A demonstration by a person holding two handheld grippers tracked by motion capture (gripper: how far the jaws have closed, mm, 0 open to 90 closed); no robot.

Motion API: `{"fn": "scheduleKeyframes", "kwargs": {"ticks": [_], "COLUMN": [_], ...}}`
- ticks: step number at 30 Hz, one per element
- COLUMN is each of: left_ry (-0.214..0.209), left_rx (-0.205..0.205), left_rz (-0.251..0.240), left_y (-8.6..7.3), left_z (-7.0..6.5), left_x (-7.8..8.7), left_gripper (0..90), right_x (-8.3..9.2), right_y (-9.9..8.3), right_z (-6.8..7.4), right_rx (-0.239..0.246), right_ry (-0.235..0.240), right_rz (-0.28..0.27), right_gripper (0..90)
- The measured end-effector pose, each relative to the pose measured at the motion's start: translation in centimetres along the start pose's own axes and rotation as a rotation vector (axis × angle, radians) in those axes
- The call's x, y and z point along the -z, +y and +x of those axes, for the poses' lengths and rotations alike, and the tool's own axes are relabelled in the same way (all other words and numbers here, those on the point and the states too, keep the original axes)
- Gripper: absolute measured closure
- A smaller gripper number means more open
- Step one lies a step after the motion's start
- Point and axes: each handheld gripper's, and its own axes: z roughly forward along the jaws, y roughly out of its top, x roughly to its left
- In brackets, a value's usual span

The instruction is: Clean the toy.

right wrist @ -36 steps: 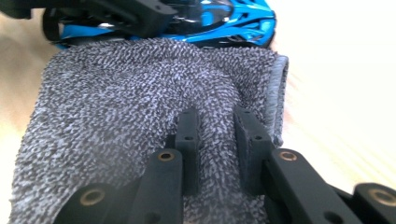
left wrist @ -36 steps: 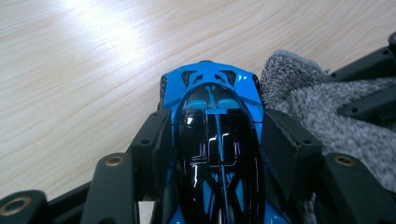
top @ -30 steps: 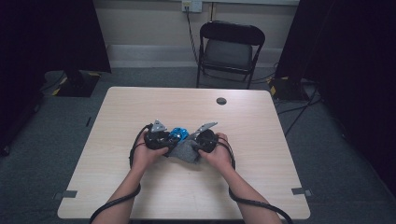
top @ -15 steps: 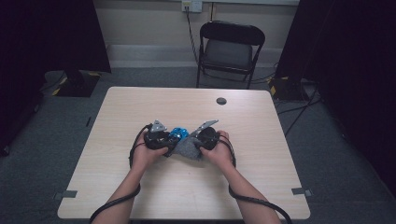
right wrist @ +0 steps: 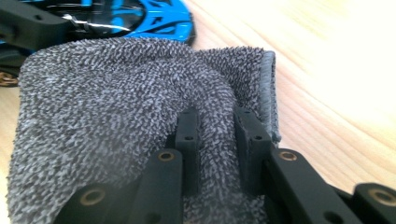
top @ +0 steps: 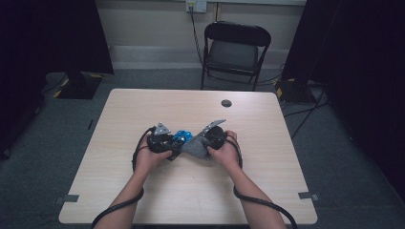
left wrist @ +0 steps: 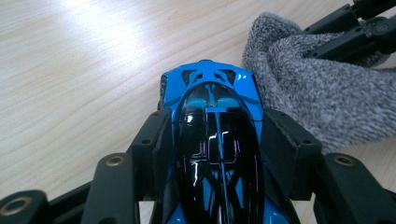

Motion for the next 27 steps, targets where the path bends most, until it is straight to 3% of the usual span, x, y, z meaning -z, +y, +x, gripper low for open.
{"fn": "scheduleKeyframes", "kwargs": {"ticks": [14, 18, 21, 27], "left_ry": [-0.002, -0.003, -0.002, -0.001], "left_rx": [0.008, 0.007, 0.007, 0.007], "left_rz": [-0.002, 0.0, 0.0, 0.001], "left_y": [0.0, 0.0, 0.0, 0.0], "left_z": [0.0, 0.0, 0.0, 0.0], "left_x": [0.0, 0.0, 0.0, 0.0], "left_gripper": [44.4, 44.4, 44.4, 44.4], "right_x": [0.4, 0.5, 0.5, 0.8], "right_y": [-0.6, -0.6, -0.7, -1.1], "right_z": [-2.3, -2.7, -2.9, -3.8], "right_rx": [-0.104, -0.107, -0.113, -0.17], "right_ry": [-0.072, -0.104, -0.114, -0.113], "right_rz": [0.015, 0.02, 0.02, 0.008], "right_gripper": [73.4, 73.3, 73.4, 73.4]}}
